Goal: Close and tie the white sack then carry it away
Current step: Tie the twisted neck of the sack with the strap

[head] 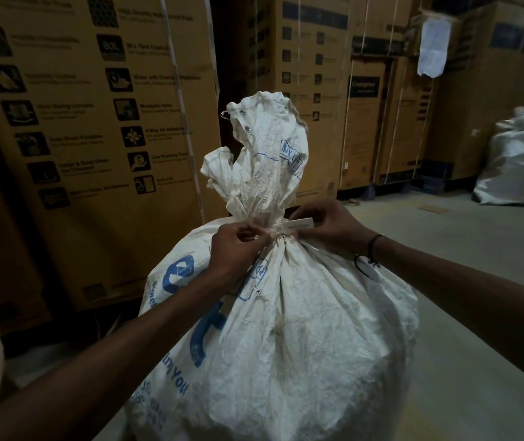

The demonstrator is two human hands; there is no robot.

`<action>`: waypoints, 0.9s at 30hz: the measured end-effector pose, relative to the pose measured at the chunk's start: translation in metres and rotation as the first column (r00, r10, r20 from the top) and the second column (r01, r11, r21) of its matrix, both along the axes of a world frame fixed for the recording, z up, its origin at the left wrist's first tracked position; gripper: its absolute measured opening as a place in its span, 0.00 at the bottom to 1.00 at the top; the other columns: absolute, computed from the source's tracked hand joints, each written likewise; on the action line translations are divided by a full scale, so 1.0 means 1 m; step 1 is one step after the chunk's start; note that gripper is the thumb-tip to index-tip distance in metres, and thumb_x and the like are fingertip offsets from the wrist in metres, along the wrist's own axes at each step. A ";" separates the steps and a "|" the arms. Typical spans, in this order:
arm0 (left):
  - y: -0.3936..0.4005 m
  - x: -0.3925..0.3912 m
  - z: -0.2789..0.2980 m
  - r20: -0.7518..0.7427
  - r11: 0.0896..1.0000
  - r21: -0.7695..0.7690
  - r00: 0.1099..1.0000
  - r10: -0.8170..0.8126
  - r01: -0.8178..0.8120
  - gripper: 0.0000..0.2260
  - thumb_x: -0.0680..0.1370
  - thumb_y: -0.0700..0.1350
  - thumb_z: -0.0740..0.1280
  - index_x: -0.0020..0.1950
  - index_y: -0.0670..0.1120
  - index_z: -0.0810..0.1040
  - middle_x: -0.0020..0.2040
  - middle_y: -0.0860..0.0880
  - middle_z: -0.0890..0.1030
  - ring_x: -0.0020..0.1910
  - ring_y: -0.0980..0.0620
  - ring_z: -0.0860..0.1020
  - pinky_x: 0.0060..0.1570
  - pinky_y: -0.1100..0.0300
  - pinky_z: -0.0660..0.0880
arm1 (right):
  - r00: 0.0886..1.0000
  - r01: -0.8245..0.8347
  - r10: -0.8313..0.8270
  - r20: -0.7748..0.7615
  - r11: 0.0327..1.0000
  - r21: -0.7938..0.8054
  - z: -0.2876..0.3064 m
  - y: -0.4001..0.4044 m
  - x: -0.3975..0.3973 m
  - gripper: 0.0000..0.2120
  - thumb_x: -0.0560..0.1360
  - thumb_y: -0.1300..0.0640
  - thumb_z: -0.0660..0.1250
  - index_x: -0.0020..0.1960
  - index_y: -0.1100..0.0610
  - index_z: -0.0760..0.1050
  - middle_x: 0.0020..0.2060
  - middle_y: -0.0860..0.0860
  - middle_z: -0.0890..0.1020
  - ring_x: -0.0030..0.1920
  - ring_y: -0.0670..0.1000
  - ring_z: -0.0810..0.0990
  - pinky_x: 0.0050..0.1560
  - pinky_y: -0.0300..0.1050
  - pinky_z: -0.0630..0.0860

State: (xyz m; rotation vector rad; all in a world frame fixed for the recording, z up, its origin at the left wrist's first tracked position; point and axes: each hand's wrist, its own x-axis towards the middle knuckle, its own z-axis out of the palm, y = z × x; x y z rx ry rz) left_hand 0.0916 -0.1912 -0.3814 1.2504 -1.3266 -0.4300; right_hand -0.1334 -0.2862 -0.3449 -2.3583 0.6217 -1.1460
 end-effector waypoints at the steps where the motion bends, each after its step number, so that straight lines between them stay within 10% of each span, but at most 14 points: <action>1: 0.000 -0.003 0.001 0.003 1.000 -0.010 1.000 0.026 -0.026 0.05 0.72 0.48 0.82 0.42 0.48 0.89 0.39 0.50 0.88 0.43 0.51 0.87 0.48 0.53 0.83 | 1.000 -0.007 0.007 0.000 1.000 0.009 0.000 0.000 -0.001 0.11 0.72 0.64 0.81 0.53 0.64 0.87 0.47 0.55 0.89 0.46 0.42 0.87 0.49 0.35 0.80; 8: -0.002 -0.017 0.004 0.008 0.992 -0.019 0.992 0.126 -0.126 0.03 0.72 0.46 0.81 0.41 0.47 0.89 0.36 0.51 0.88 0.39 0.54 0.86 0.46 0.53 0.83 | 0.999 -0.051 0.051 0.003 0.997 0.058 -0.001 -0.002 -0.003 0.13 0.72 0.59 0.77 0.55 0.64 0.87 0.47 0.55 0.89 0.45 0.41 0.86 0.48 0.34 0.79; 16: -0.001 -0.025 0.007 0.016 0.982 -0.040 0.983 0.185 -0.185 0.04 0.72 0.48 0.81 0.40 0.49 0.90 0.36 0.53 0.87 0.39 0.58 0.85 0.45 0.55 0.83 | 0.981 -0.129 0.058 0.184 0.908 0.399 -0.002 -0.011 0.004 0.12 0.79 0.63 0.65 0.51 0.67 0.86 0.55 0.71 0.83 0.55 0.63 0.85 0.55 0.51 0.81; 27: 0.004 -0.027 0.006 0.071 0.997 -0.047 0.995 0.070 -0.067 0.07 0.73 0.47 0.81 0.48 0.46 0.90 0.41 0.49 0.89 0.39 0.57 0.86 0.42 0.60 0.83 | 0.993 -0.114 0.110 0.032 0.910 0.398 0.003 -0.011 0.004 0.16 0.81 0.71 0.63 0.54 0.57 0.87 0.56 0.55 0.87 0.53 0.45 0.86 0.50 0.37 0.81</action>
